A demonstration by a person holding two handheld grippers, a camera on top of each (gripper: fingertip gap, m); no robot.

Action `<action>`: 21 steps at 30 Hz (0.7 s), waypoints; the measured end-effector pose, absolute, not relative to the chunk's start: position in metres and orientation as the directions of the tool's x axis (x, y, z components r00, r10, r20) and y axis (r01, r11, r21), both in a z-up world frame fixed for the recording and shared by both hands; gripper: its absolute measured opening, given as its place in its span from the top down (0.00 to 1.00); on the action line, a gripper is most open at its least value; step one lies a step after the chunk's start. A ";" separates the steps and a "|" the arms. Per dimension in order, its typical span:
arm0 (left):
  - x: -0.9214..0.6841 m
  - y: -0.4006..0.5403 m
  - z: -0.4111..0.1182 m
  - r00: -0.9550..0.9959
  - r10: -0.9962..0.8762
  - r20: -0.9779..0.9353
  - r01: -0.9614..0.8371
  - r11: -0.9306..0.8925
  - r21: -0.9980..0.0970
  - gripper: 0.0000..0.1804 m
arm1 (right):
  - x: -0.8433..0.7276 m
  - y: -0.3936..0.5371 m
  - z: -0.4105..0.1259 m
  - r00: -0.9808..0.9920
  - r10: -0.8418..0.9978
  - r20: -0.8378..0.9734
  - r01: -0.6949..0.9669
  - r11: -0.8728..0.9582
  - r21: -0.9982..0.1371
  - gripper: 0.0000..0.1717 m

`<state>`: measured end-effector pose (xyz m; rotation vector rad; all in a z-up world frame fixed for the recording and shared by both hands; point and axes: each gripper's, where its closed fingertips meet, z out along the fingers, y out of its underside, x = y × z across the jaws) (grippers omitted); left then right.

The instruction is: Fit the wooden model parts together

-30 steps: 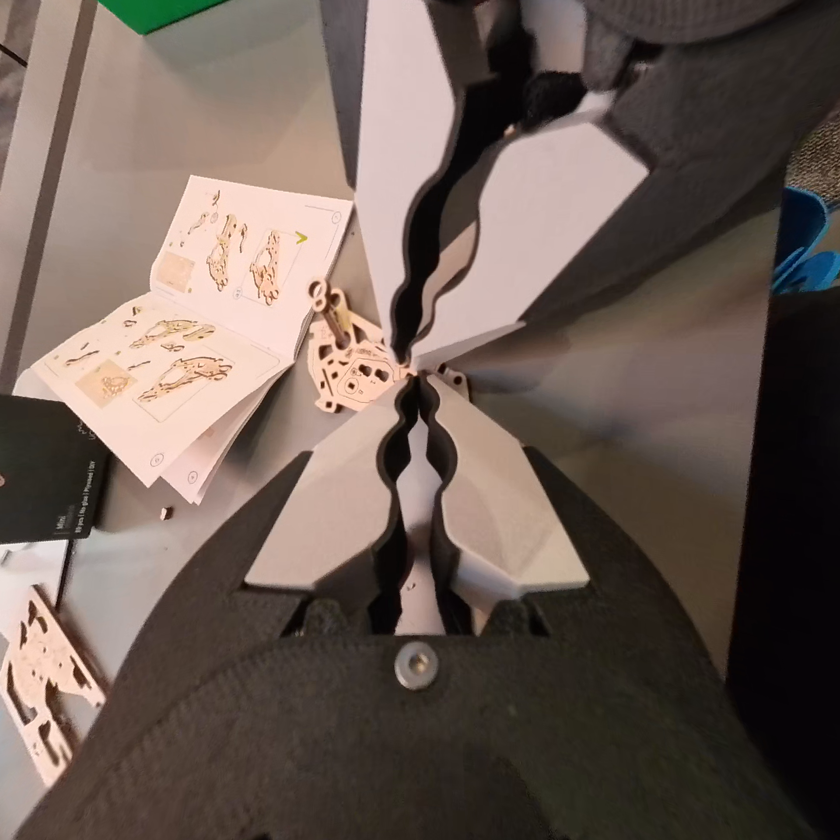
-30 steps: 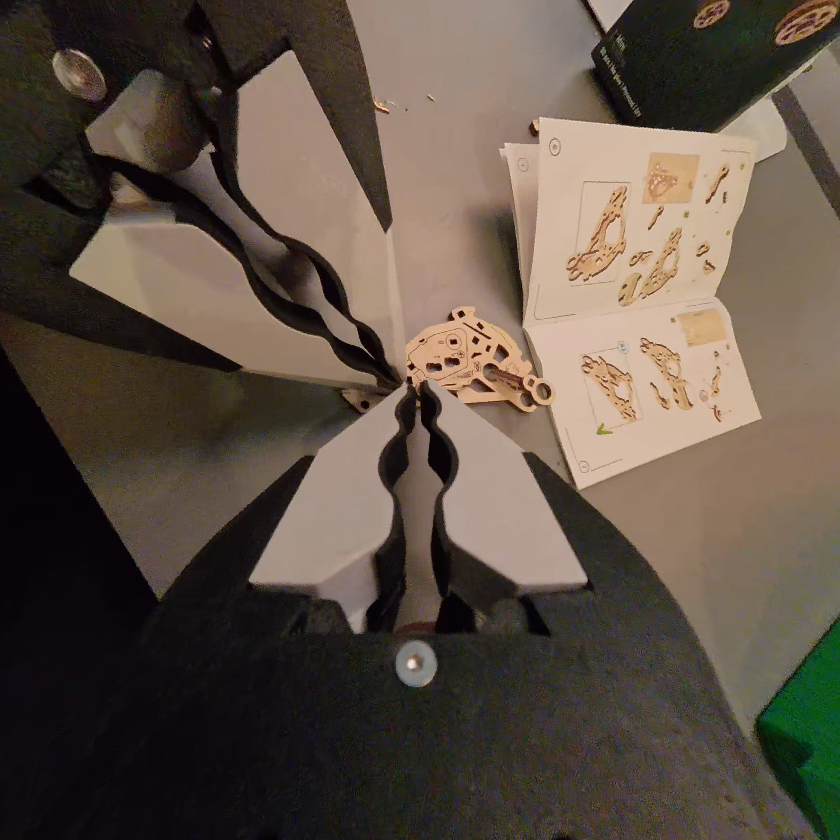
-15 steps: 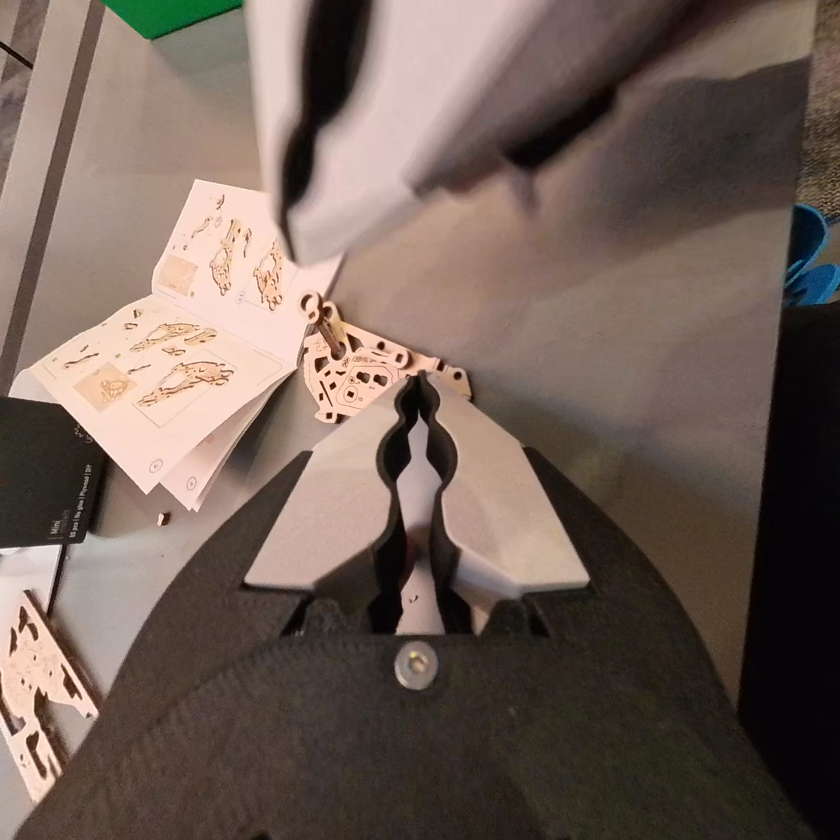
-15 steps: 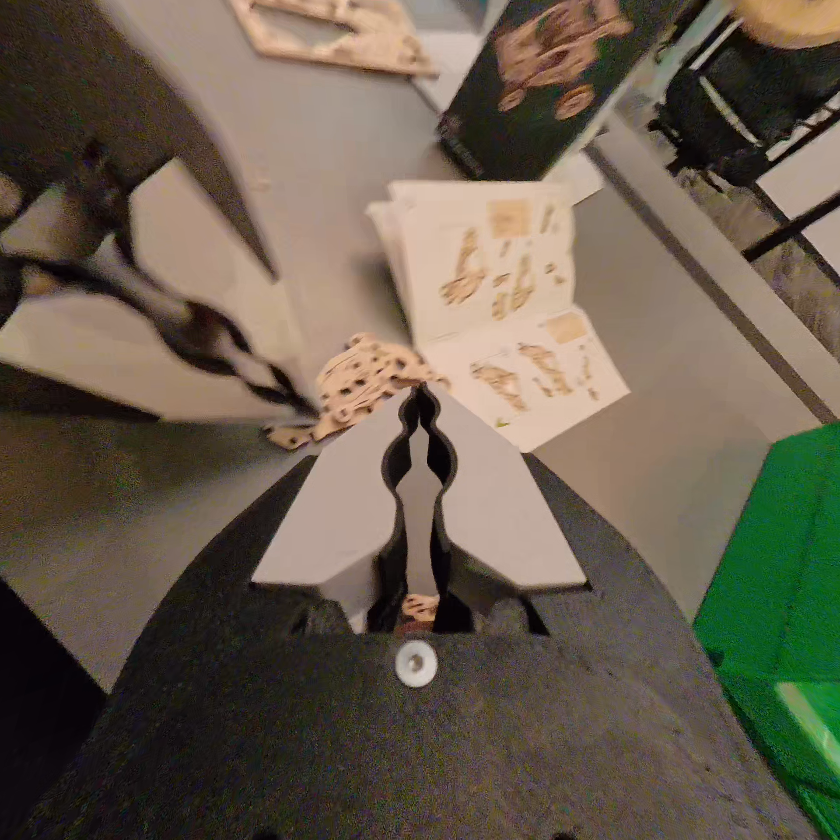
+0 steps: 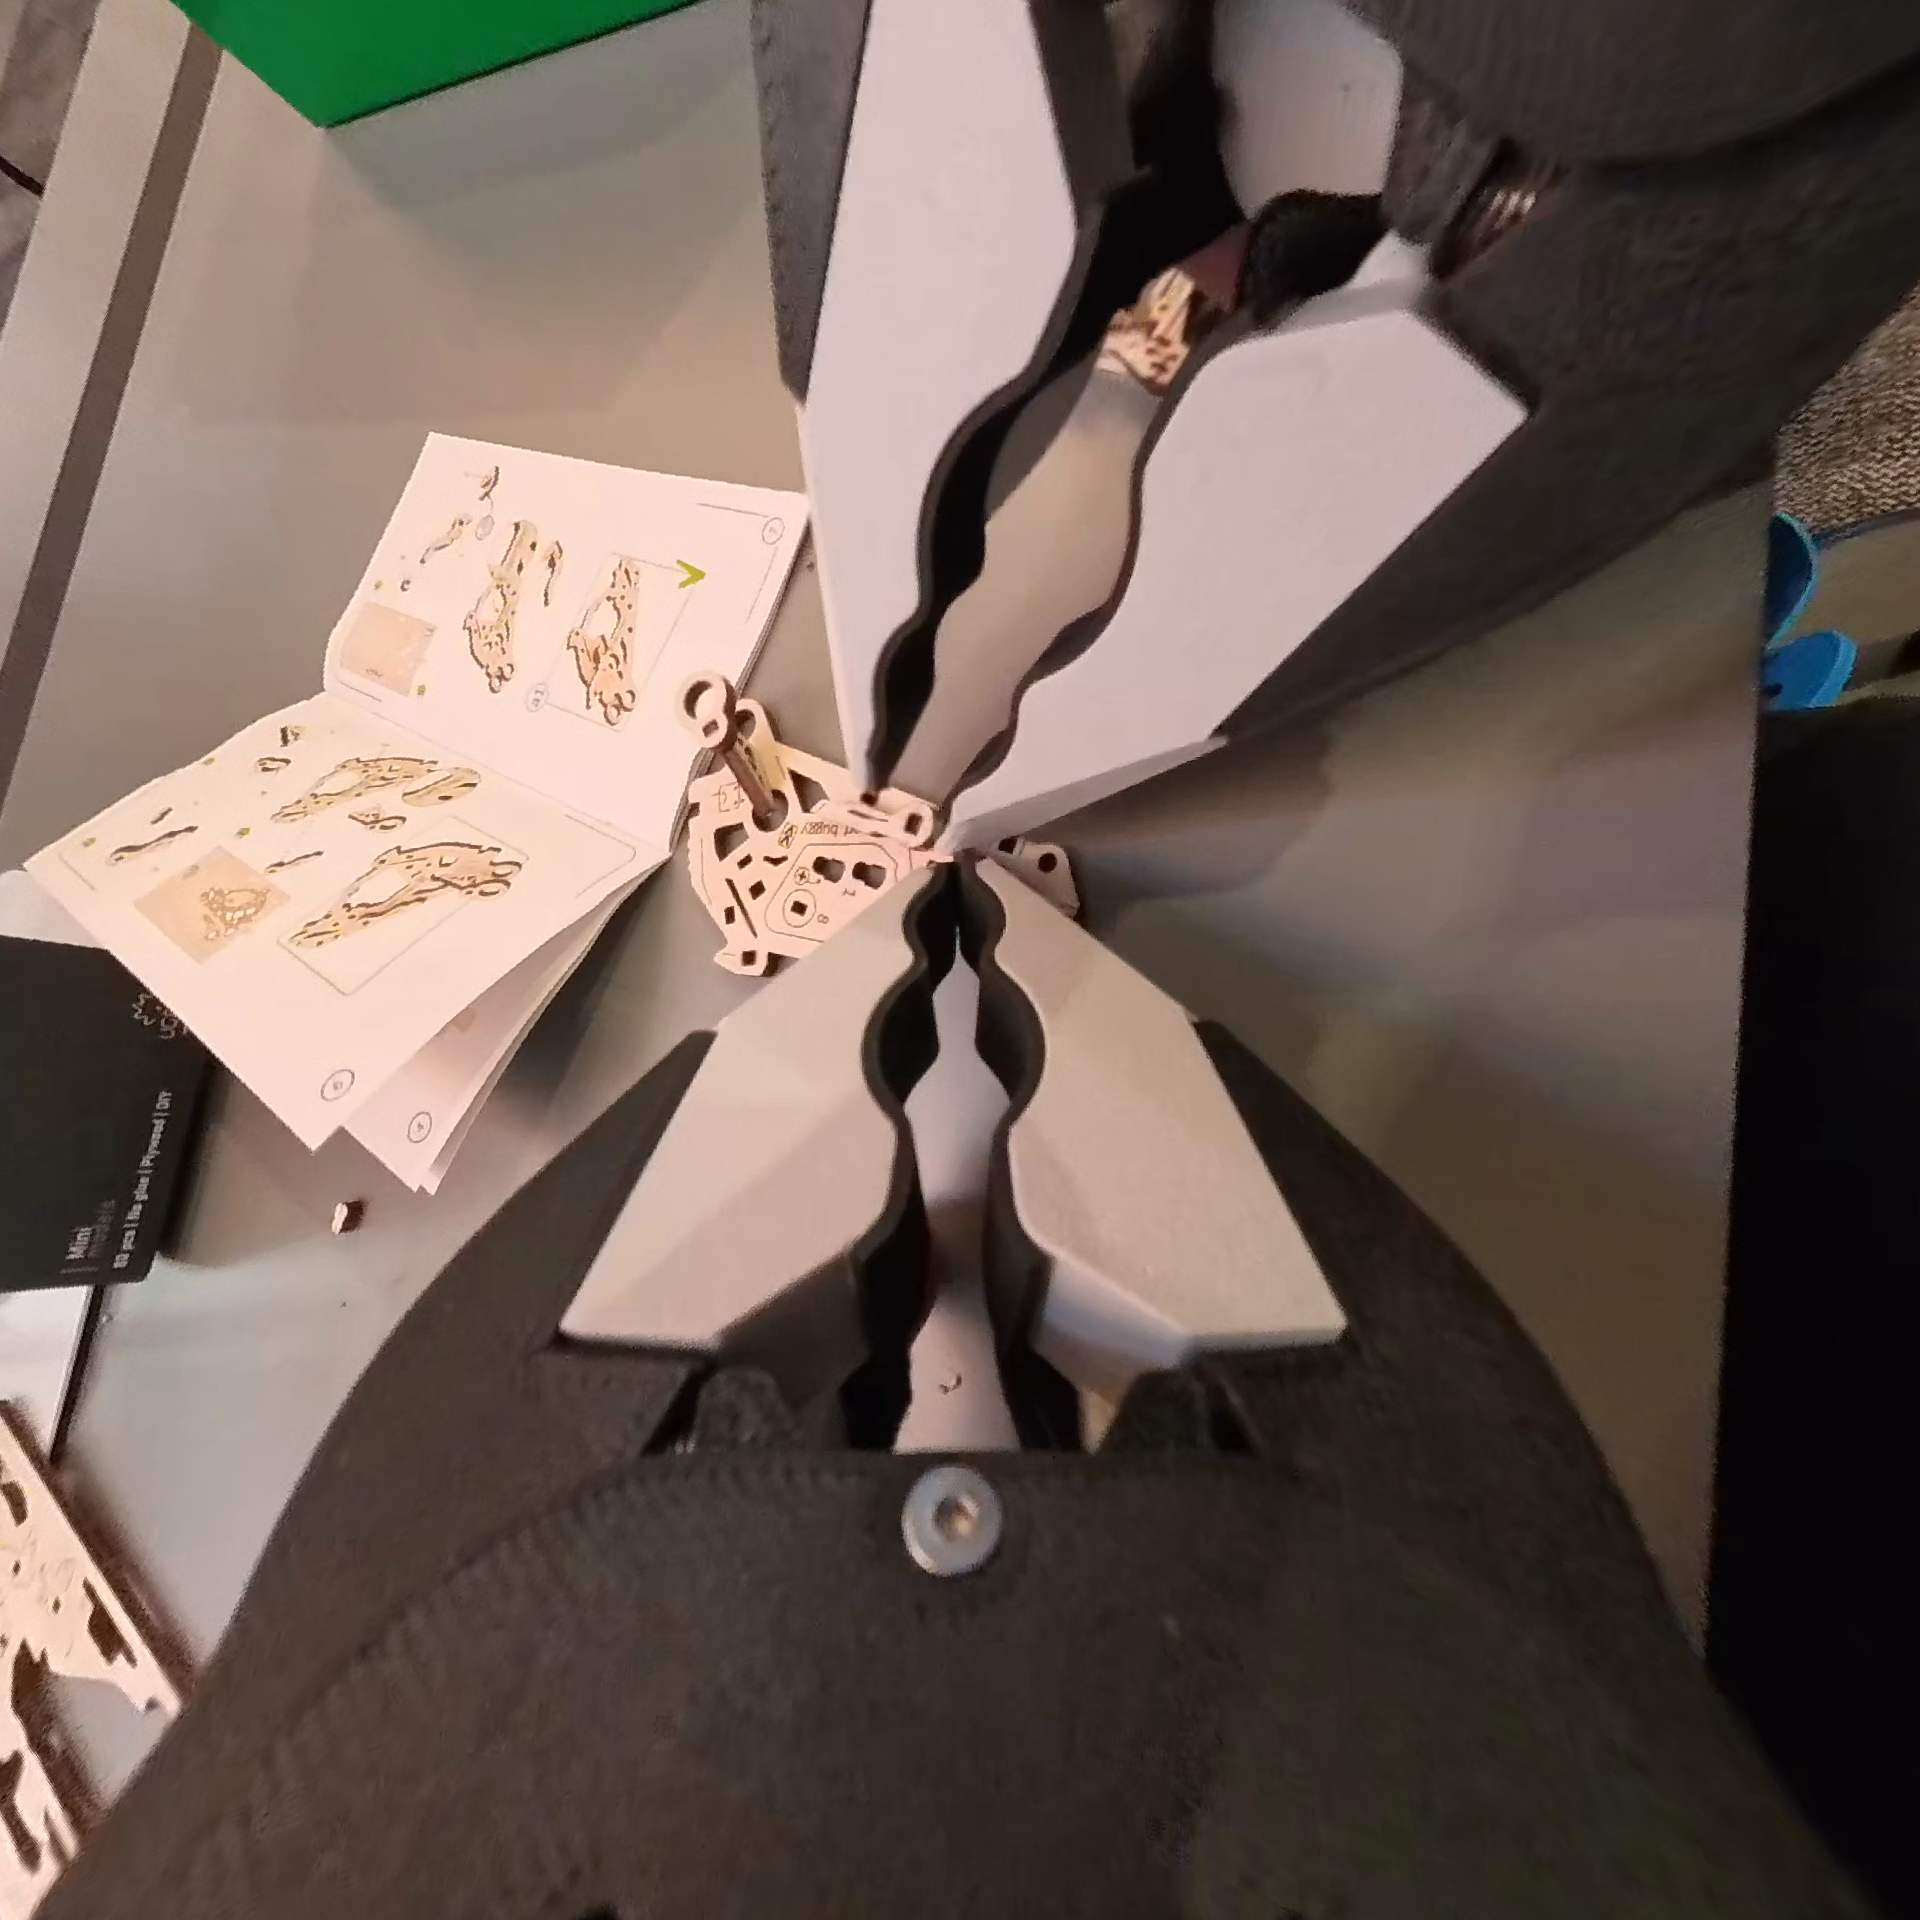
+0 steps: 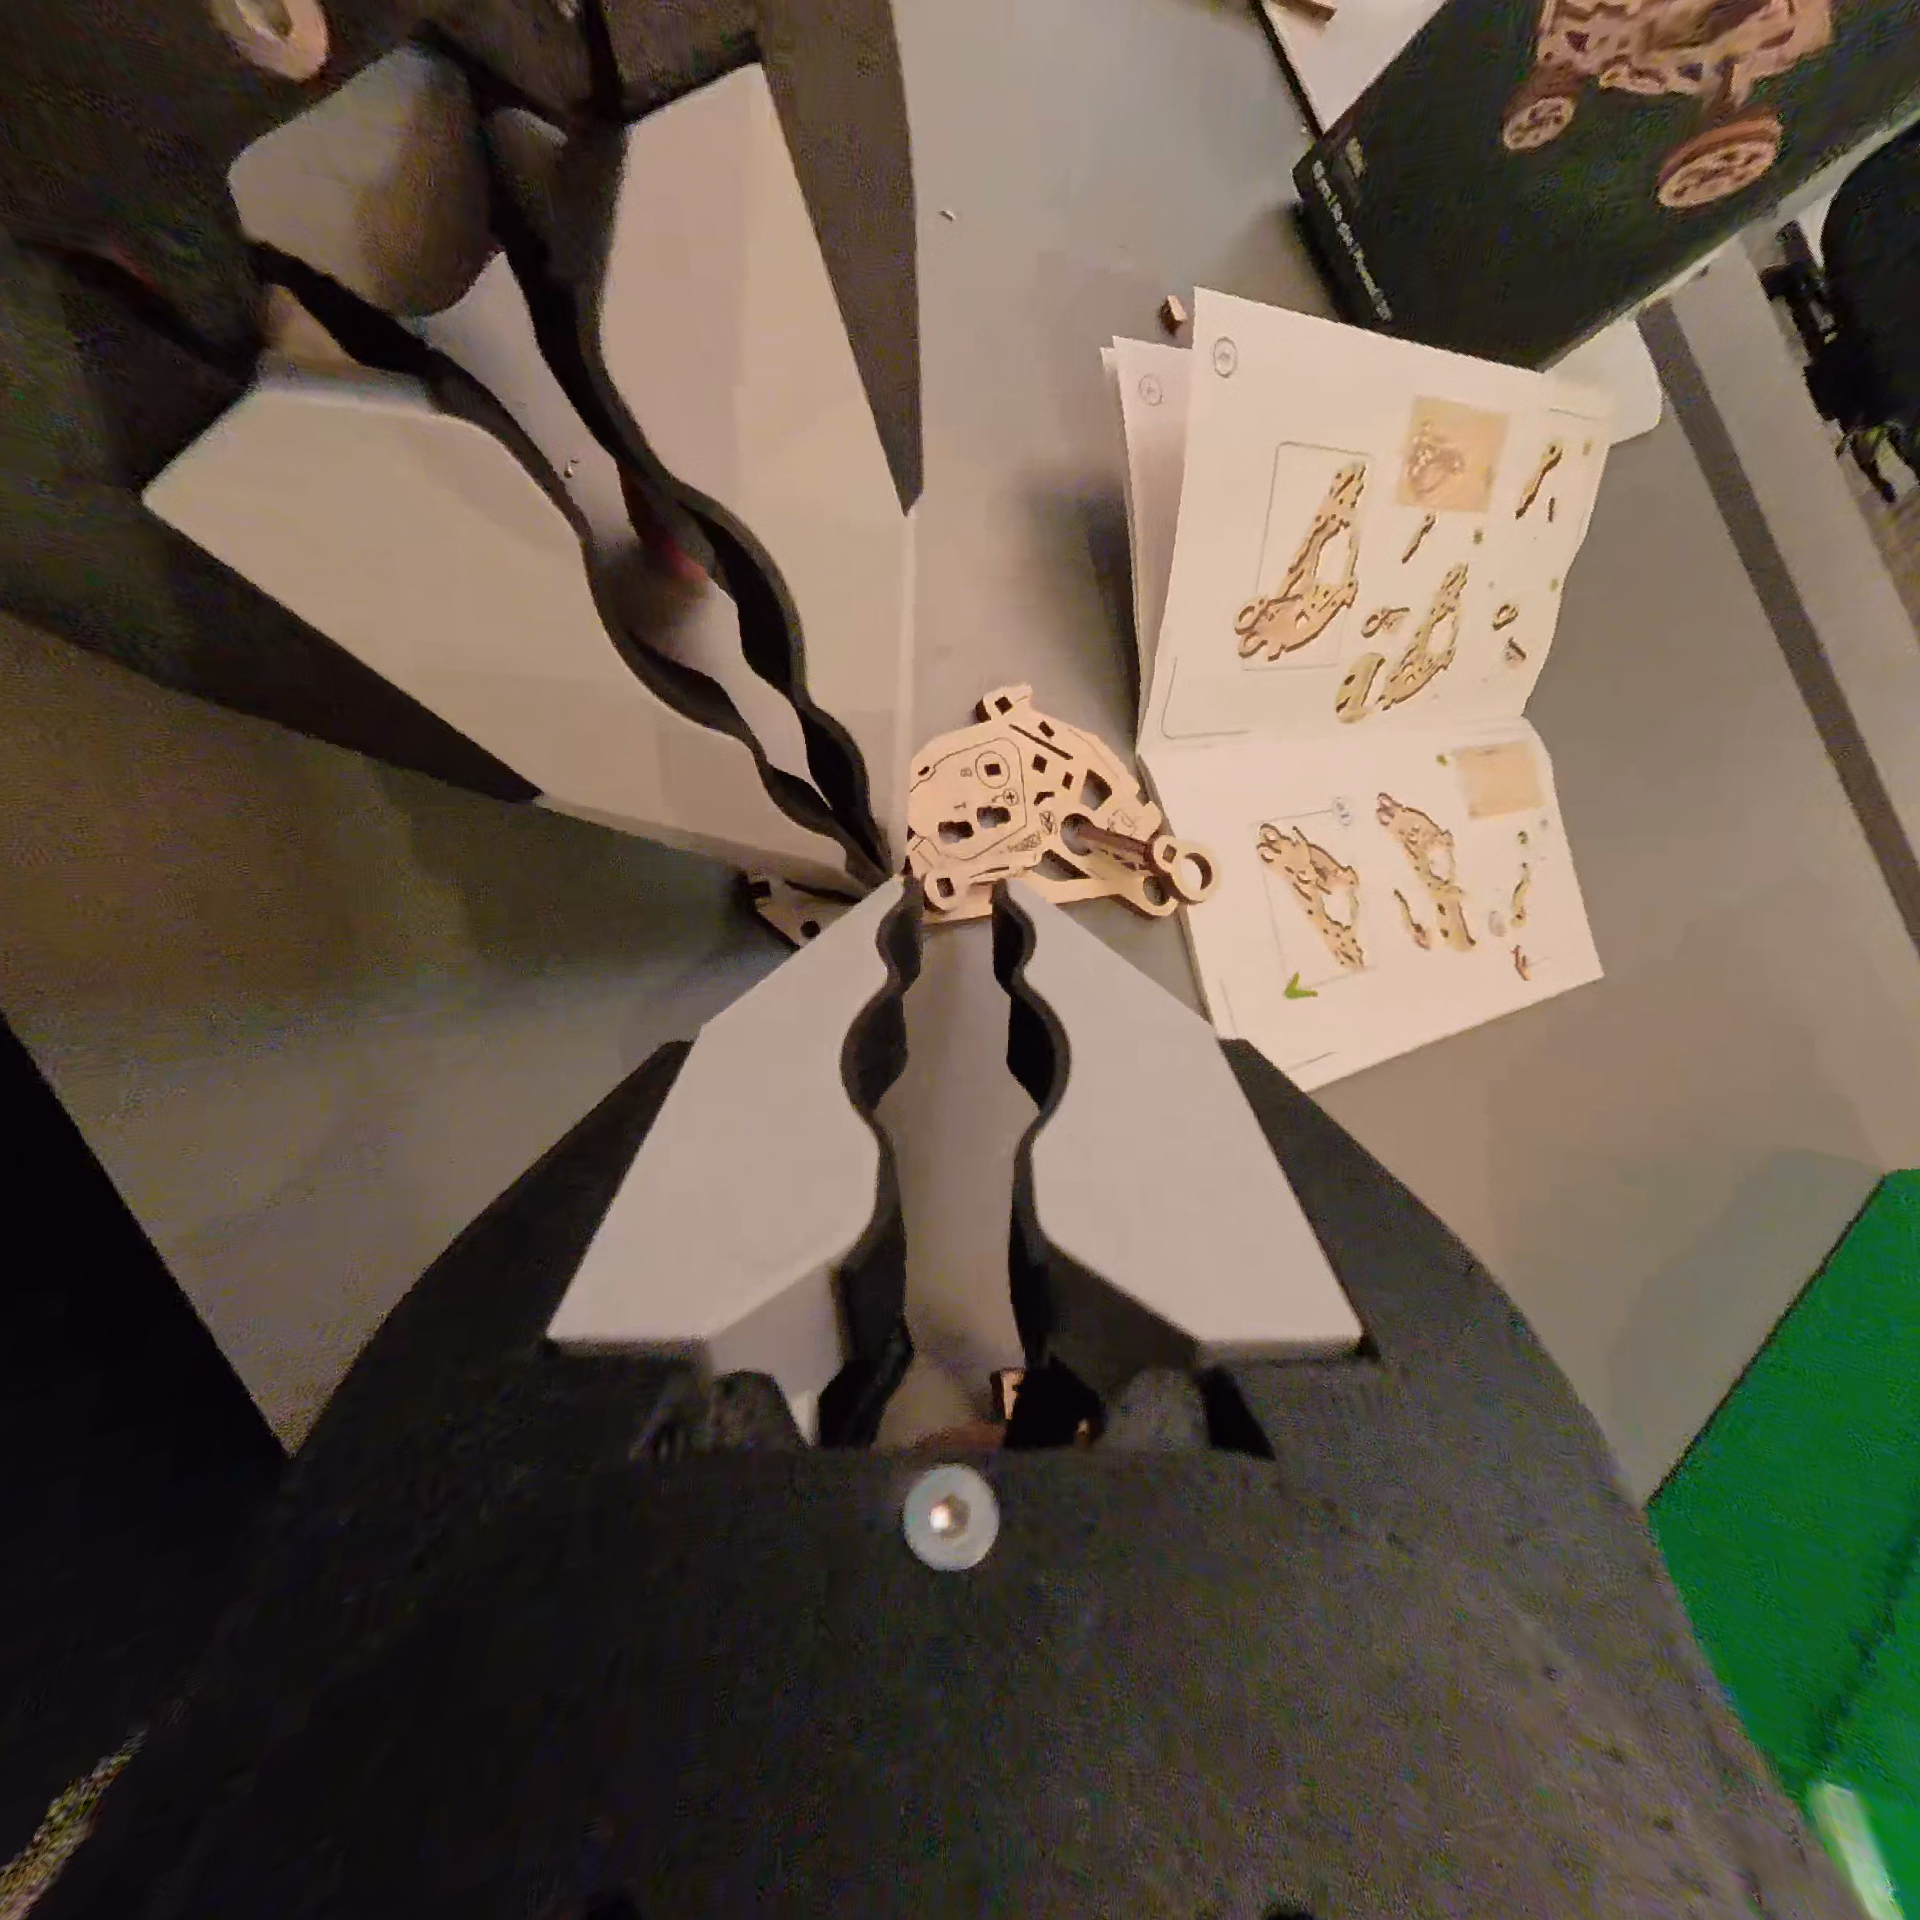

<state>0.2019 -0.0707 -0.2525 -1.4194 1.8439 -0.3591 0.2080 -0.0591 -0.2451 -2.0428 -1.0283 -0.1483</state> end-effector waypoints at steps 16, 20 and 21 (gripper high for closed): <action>0.205 -0.066 -0.254 -0.105 -0.898 -0.427 -0.700 0.371 -0.610 1.00 | 0.208 -0.053 -0.247 0.655 0.558 0.510 0.720 -0.253 -0.647 0.99; 0.207 -0.064 -0.254 -0.100 -0.898 -0.429 -0.694 0.372 -0.616 1.00 | 0.212 -0.048 -0.243 0.682 0.505 0.529 0.704 -0.257 -0.661 0.99; 0.208 -0.074 -0.254 -0.131 -0.903 -0.409 -0.681 0.382 -0.624 1.00 | 0.222 -0.040 -0.230 0.721 0.419 0.552 0.676 -0.253 -0.692 1.00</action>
